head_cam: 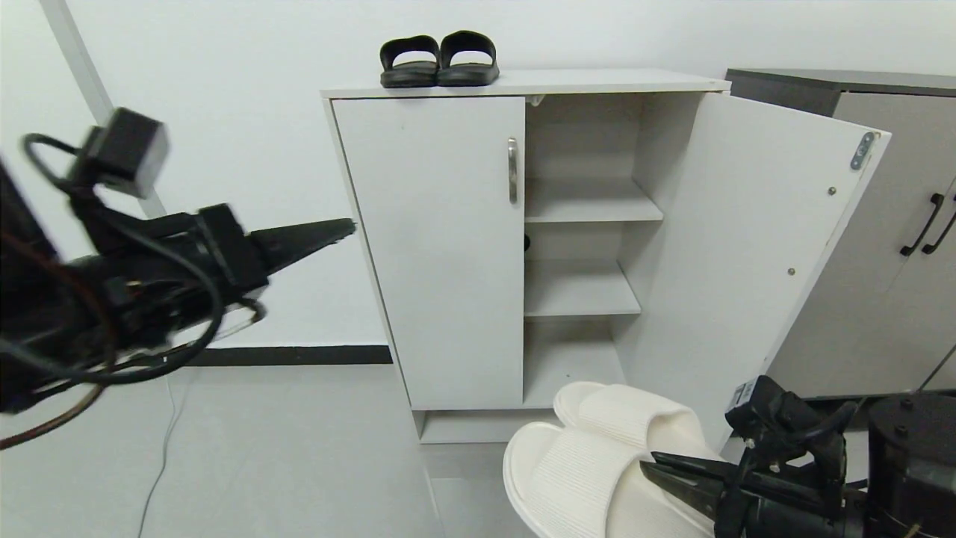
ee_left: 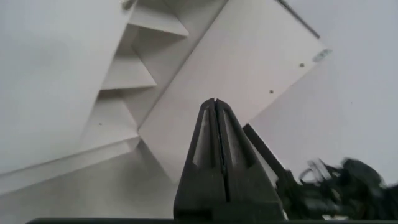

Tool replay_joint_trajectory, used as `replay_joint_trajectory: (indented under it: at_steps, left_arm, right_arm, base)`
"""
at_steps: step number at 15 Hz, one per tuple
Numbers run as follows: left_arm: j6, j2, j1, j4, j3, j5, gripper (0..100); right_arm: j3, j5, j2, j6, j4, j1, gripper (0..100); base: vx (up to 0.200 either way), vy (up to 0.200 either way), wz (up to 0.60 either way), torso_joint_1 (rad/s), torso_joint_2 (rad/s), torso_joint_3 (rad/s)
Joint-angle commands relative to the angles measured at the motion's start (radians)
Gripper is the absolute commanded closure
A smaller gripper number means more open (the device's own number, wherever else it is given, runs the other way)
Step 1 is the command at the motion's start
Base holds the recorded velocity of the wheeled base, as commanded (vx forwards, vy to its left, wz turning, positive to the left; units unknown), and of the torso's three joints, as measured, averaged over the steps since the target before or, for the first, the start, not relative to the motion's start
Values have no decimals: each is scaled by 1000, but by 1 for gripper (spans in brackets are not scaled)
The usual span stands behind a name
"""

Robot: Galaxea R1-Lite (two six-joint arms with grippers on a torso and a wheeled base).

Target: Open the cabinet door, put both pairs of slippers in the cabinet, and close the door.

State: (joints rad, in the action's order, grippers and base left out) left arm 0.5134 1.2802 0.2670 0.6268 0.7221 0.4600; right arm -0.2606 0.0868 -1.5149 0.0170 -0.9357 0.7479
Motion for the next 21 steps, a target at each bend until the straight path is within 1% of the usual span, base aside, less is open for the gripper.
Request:
replay_joint_trajectory:
  at_steps: [1,2,3,5,6,7,8,9,10,11,12,13,14,15,16,17,18,19,20,21]
  left_arm:
    - [-3,-351,-75,-122,-130,2,100]
    - [-6,-555,-75,-378,-118,0,100]
    - [-7,-634,-75,-458,-115,0,100]
    - [-13,-730,-78,-562,-127,-7,100]
    - [-13,-791,-91,-631,-141,-49,100]
    - [-21,-837,-106,-671,-159,-106,100]
    - [-50,-869,-115,-697,-196,-173,100]
    - [-105,-892,-118,-700,-251,-258,100]
    - [-148,-901,-118,-700,-286,-319,100]
    - [-242,-934,-118,-699,-382,-480,100]
    - [-288,-969,-118,-696,-438,-557,100]
    - [-303,-1001,-124,-697,-477,-597,100]
    - [-305,-1015,-138,-697,-489,-610,100]
    - [-328,-1062,-223,-700,-526,-621,100]
    - [-366,-1088,-278,-699,-549,-621,100]
    - [-397,-1119,-325,-699,-576,-618,100]
    - [-417,-1164,-342,-699,-615,-613,100]
    - [-428,-1196,-342,-694,-645,-613,100]
    - [-435,-1197,-342,-662,-691,-613,100]
    - [-434,-1197,-342,-604,-714,-601,100]
  right_arm:
    - [-9,1,-22,0,0,-8,100]
    - [-15,2,-24,0,0,-10,100]
    - [-17,2,-24,0,0,-8,100]
    - [-17,2,-24,0,0,-10,100]
    - [-17,2,-24,0,0,-10,100]
    - [-17,2,-22,0,0,-10,100]
    - [-17,2,-22,0,0,-10,100]
    - [-19,1,-24,-2,0,-10,100]
    - [-19,1,-27,-2,0,-10,100]
    - [-32,-9,-50,-3,0,-10,100]
    - [-35,-21,-54,-9,0,-10,100]
    - [-40,-24,-56,-20,0,-10,100]
    - [-43,-24,-56,-23,0,-10,100]
    - [-48,-24,-56,-26,0,-10,100]
    - [-48,-24,-56,-26,0,-8,100]
    - [-48,-24,-56,-26,0,-7,100]
    - [-48,-24,-54,-26,0,-7,100]
    - [-46,-30,-53,-26,0,-7,100]
    - [-46,-36,-53,-26,0,-7,100]
    - [-48,-38,-54,-26,0,-7,100]
  base:
    - [0,0,0,0,0,0]
    - [0,0,0,0,0,0]
    - [0,0,0,0,0,0]
    - [0,0,0,0,0,0]
    - [0,0,0,0,0,0]
    - [0,0,0,0,0,0]
    - [0,0,0,0,0,0]
    - [0,0,0,0,0,0]
    - [0,0,0,0,0,0]
    - [0,0,0,0,0,0]
    - [0,0,0,0,0,0]
    - [0,0,0,0,0,0]
    - [0,0,0,0,0,0]
    - [0,0,0,0,0,0]
    - [0,0,0,0,0,0]
    - [0,0,0,0,0,0]
    - [0,0,0,0,0,0]
    - [0,0,0,0,0,0]
    - [0,0,0,0,0,0]
    - [0,0,0,0,0,0]
